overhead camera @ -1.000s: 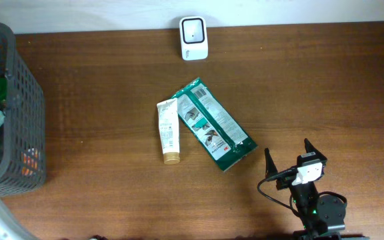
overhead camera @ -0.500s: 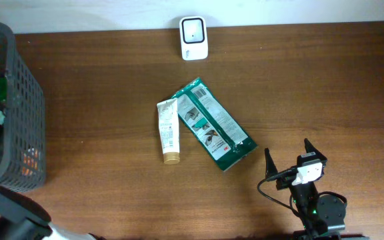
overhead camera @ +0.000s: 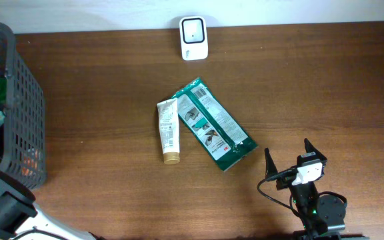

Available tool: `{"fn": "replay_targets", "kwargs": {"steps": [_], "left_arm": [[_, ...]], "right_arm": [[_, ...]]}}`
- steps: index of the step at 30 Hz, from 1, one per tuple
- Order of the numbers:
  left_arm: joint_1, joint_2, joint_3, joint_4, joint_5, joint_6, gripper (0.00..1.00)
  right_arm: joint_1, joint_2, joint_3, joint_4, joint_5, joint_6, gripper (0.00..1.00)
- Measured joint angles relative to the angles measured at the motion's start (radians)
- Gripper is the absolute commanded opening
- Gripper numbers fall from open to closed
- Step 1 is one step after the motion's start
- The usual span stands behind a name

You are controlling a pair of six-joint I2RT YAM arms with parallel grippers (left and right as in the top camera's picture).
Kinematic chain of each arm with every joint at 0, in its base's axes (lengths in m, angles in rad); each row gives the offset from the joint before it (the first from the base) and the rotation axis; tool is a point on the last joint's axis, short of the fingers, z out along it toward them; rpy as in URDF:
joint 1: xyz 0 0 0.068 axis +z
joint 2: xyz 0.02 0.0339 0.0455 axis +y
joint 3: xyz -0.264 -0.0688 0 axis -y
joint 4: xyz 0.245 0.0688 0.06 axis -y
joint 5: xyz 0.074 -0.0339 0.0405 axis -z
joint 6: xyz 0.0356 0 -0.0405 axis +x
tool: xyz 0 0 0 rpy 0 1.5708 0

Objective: Scan the item barcode
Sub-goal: 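Reach the left gripper into the basket and grasp the orange sachet, then place the orange sachet on the table left of the tube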

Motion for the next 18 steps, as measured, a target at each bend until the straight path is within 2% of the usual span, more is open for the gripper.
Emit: {"fn": "replay_targets", "kwargs": {"steps": [3,6,7,8,10,11,18], "left_arm": [[0.000,0.012,0.000,0.002,0.004,0.016,0.63],[0.000,0.060,-0.001,0.005,0.008,0.030,0.50],[0.000,0.066,-0.004,0.009,0.013,0.032,0.43],[0.000,0.067,-0.004,0.013,0.018,0.032,0.29],[0.000,0.067,-0.004,0.014,0.023,0.035,0.13],[0.000,0.067,-0.004,0.018,0.026,0.038,0.02],[0.002,0.065,0.003,0.011,0.029,0.040,0.00]], "right_arm": [[0.000,0.000,0.000,0.000,0.000,0.000,0.98],[0.000,0.000,0.000,0.000,0.000,0.000,0.98],[0.000,0.000,0.000,0.000,0.000,0.000,0.98],[0.000,0.000,0.000,0.000,0.000,0.000,0.98],[0.000,0.000,0.000,0.000,0.000,0.000,0.98],[0.000,0.000,0.000,0.000,0.000,-0.001,0.98],[0.000,0.000,0.000,0.000,0.000,0.000,0.98]]}}
